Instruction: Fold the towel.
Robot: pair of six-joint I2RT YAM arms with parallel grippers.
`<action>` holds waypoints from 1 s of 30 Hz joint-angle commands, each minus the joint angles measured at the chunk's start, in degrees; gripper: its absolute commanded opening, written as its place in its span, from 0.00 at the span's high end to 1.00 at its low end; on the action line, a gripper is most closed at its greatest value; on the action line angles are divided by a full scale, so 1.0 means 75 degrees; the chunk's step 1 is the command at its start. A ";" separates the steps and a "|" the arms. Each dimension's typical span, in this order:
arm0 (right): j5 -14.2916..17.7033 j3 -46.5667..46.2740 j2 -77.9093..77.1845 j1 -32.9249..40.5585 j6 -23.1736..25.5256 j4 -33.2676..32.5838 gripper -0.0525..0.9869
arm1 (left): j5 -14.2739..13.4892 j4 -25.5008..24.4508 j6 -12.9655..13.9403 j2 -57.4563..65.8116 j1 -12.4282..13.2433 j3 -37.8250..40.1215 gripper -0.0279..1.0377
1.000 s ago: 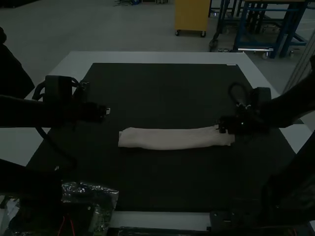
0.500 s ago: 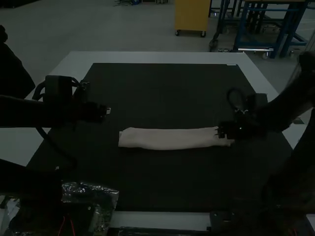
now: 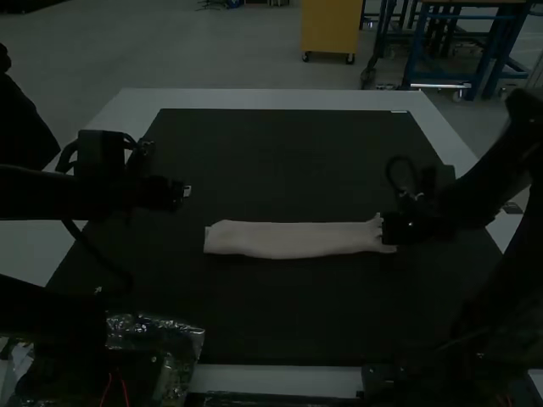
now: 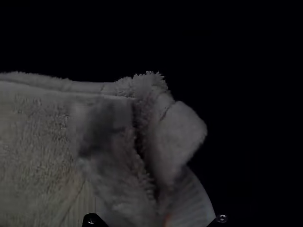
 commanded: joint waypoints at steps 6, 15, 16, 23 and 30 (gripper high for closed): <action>-0.0541 0.0310 -0.0660 -0.0762 0.0042 -0.0642 0.97 | 0.0150 0.0061 -0.0076 -0.0052 0.0025 0.0192 0.07; -0.0845 0.0755 -0.1773 -0.0762 0.0206 -0.1920 0.97 | 0.0174 0.0178 -0.0135 -0.0052 0.0013 0.0016 0.07; -0.0869 0.0743 -0.1843 -0.0668 0.0347 -0.1955 0.97 | 0.0174 0.0214 -0.0135 -0.0052 0.0025 -0.0008 0.07; -0.0951 0.0813 -0.1890 0.0609 0.1343 -0.1720 0.97 | 0.0162 0.0354 -0.0135 -0.0052 0.0037 -0.0090 0.07; -0.0681 0.0977 -0.1691 0.2426 0.2421 -0.0900 0.97 | 0.0197 0.0471 -0.0146 -0.0040 0.0060 -0.0172 0.07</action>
